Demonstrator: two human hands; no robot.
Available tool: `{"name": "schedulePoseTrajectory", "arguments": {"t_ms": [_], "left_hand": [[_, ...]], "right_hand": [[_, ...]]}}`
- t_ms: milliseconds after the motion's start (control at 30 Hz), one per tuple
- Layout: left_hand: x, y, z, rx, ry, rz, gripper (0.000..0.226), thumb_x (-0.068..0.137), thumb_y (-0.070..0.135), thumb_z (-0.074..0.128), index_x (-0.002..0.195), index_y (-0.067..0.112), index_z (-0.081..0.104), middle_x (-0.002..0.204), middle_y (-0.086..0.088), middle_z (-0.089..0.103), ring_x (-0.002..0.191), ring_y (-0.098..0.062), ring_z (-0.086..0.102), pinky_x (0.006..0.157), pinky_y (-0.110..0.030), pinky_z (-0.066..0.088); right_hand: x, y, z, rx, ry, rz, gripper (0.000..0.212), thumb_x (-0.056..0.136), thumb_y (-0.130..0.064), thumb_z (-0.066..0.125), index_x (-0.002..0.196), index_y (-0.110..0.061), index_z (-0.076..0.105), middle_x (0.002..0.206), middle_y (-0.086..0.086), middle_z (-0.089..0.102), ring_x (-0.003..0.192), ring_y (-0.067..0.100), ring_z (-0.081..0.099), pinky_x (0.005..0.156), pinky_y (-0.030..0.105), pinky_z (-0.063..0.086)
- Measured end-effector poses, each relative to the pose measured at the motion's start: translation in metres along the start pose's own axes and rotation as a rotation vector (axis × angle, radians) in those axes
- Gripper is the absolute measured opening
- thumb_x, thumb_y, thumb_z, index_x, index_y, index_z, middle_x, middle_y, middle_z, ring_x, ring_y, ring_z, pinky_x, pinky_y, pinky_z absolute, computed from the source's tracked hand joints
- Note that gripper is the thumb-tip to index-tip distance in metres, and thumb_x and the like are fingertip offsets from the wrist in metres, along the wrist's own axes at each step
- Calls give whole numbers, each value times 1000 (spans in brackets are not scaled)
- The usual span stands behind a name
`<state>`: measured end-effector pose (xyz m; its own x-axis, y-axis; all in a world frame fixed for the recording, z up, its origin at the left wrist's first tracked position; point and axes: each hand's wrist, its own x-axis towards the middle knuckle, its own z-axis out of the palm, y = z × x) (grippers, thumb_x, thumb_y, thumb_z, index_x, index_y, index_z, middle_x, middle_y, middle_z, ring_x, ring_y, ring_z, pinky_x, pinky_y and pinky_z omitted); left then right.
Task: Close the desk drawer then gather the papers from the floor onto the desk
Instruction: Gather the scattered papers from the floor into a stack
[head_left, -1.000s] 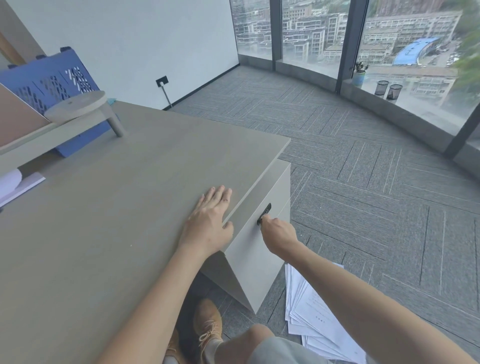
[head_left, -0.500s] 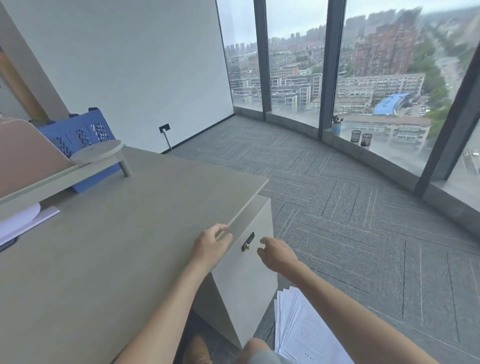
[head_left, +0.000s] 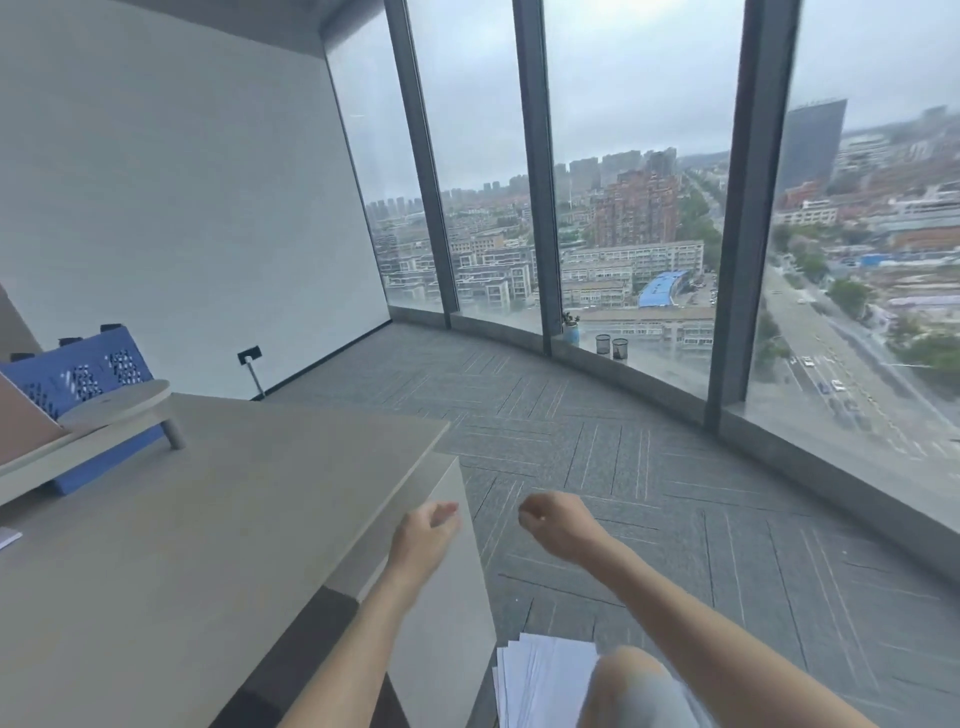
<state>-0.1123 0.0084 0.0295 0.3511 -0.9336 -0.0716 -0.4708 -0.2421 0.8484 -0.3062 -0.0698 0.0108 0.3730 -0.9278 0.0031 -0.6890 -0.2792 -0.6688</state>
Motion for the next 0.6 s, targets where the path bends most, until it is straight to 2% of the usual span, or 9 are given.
{"name": "schedulePoseTrajectory", "arguments": {"t_ms": [100,200,400,600], "left_hand": [[5,5,16,-21,-36,3,28,91,23,60,118,20,69,121,-3,72,117,-30,65,95,-34,48],[18,4,33,-11,-75,11,17,87,27,61,102,32,67,118,0,72,113,-26,66,102,-42,51],[60,-14,77,-71,-143,-30,21,90,19,59,109,22,68,115,-5,71,111,-25,65,101,-46,52],[102,-67,130,-138,-166,-175,17,88,18,59,102,24,67,110,-10,73,104,-27,68,97,-47,54]], "right_hand": [[-10,10,-13,2,11,22,28,97,-25,53,110,-10,72,112,8,74,104,26,67,92,40,54],[-12,24,-21,11,32,54,28,98,-25,53,113,-9,71,115,8,73,107,26,66,94,40,53],[4,65,-25,19,30,163,32,100,-22,51,121,-7,69,124,10,71,116,26,64,96,32,48],[33,124,2,24,-62,279,32,99,-23,53,122,-8,69,126,10,70,118,25,63,100,36,49]]}}
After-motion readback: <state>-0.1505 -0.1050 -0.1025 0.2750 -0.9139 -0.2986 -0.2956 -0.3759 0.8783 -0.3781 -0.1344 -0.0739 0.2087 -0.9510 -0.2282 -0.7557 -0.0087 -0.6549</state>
